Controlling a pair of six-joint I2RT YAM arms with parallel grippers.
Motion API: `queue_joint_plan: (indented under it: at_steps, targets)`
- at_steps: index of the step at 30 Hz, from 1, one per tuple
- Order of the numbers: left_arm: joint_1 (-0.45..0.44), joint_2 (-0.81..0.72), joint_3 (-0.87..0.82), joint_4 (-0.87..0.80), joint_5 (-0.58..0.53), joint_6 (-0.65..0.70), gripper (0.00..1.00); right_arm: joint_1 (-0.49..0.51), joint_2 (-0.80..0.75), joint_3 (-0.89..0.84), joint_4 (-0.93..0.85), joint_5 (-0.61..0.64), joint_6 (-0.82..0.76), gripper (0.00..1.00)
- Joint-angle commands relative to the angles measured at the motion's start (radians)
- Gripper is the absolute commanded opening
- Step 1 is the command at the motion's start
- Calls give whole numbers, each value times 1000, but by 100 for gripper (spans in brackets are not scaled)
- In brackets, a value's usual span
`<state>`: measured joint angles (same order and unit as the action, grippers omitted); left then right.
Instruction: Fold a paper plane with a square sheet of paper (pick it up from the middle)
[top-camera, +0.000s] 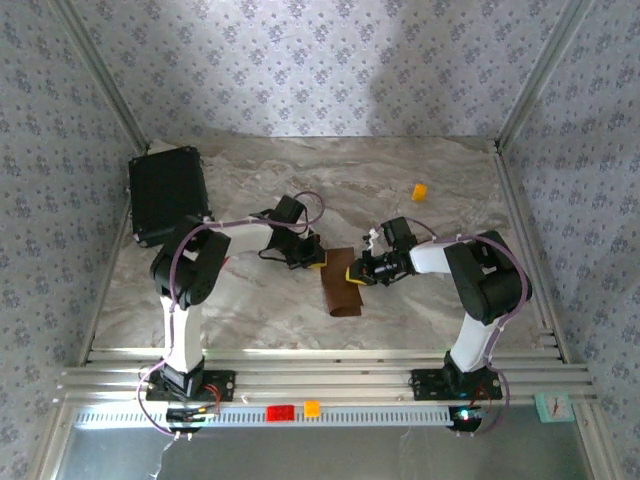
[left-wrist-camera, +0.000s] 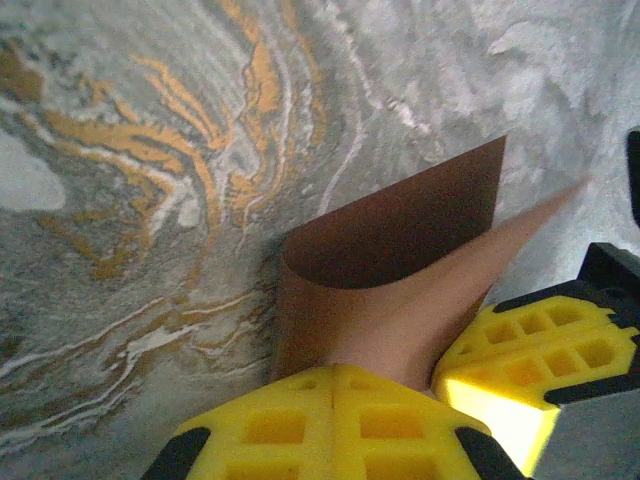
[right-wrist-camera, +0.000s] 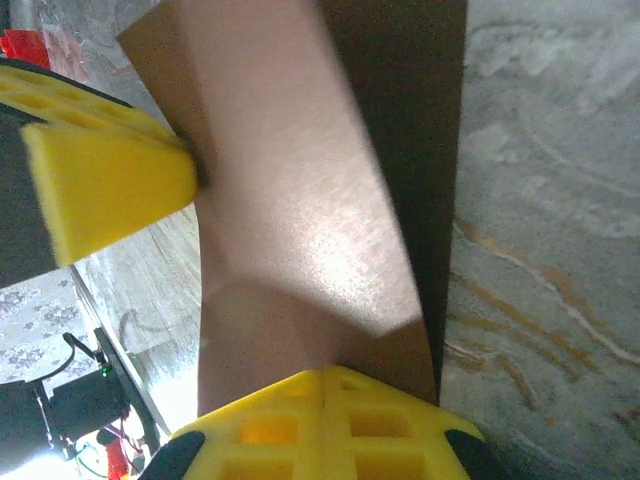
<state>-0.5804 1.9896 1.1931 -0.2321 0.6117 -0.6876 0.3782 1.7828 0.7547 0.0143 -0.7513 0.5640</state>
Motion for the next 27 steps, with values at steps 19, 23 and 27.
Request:
queue_joint_plan:
  at_steps: [19, 23, 27]
  targets:
    - [69, 82, 48, 31, -123, -62, 0, -5, 64, -64, -167, 184, 9, 0]
    - [81, 80, 58, 25, -147, -80, 0, -4, 59, -71, -167, 188, 4, 0]
    - [85, 81, 69, 24, -164, -107, 0, -4, 64, -70, -166, 185, 2, 0]
